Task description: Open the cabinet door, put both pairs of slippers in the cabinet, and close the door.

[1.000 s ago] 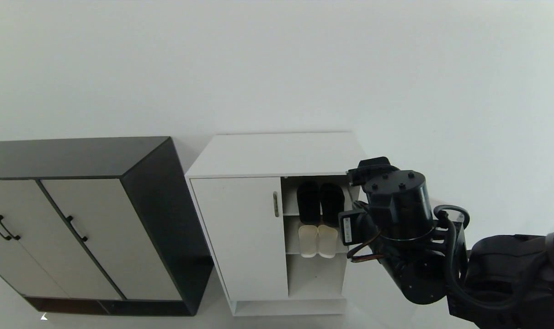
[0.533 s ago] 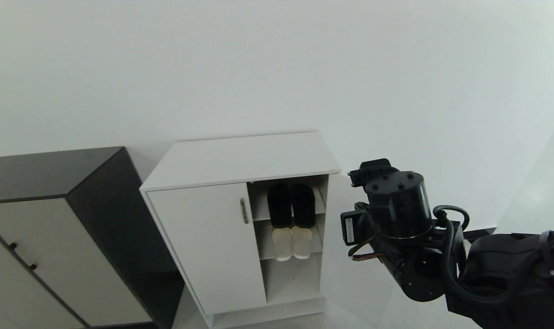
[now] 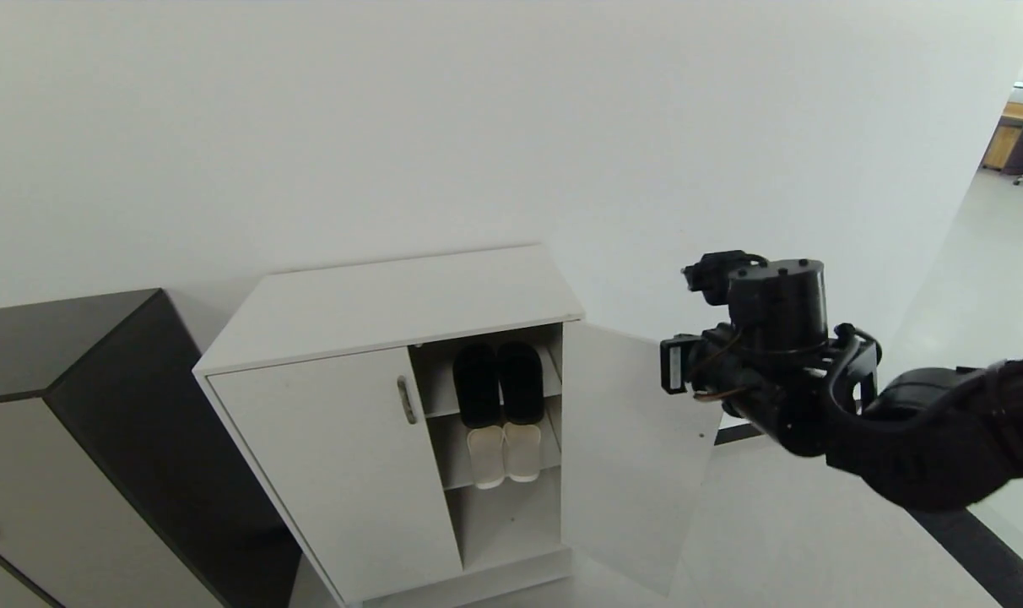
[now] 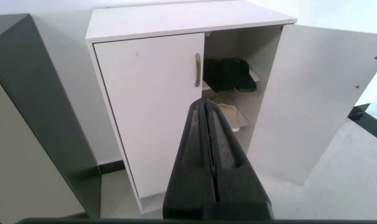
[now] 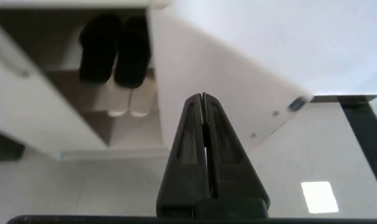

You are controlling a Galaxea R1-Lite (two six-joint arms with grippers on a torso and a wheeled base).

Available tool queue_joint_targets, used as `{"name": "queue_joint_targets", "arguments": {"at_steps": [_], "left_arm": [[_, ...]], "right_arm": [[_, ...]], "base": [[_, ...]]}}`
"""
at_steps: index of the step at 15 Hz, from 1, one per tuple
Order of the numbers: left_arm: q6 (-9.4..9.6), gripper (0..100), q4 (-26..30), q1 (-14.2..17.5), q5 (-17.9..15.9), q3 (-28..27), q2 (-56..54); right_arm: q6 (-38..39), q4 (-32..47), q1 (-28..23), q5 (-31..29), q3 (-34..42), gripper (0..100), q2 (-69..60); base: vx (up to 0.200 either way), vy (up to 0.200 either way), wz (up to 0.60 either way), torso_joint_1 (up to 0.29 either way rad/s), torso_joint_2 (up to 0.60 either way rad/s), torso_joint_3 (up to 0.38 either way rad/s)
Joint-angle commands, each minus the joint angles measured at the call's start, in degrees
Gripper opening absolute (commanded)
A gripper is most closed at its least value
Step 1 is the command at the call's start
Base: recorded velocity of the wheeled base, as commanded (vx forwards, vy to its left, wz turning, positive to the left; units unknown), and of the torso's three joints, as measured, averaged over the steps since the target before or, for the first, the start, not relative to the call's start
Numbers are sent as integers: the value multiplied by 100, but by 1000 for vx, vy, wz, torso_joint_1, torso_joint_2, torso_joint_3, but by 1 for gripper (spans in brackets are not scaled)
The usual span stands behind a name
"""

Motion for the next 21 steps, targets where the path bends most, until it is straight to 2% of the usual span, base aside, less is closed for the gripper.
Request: {"name": "queue_joint_targets", "arguments": {"at_steps": [1, 4, 8, 14, 21], "left_arm": [[0, 0, -1, 0, 0, 0, 9], [0, 0, -1, 0, 0, 0, 9], [0, 0, -1, 0, 0, 0, 9], [0, 0, -1, 0, 0, 0, 9], [9, 0, -1, 0, 0, 0, 9]], "right_arm": [[0, 364, -769, 138, -872, 0, 609], [44, 461, -1261, 146, -1628, 0, 1313], [70, 487, -1578, 296, -2349, 0, 1945], [70, 496, -1797, 498, -2586, 0, 2464], [149, 689, -1595, 498, -2296, 0, 2306]], "base": [[0, 0, 0, 0, 0, 0], [0, 0, 0, 0, 0, 0], [0, 0, 0, 0, 0, 0], [0, 0, 0, 0, 0, 0], [0, 0, 0, 0, 0, 0]]}}
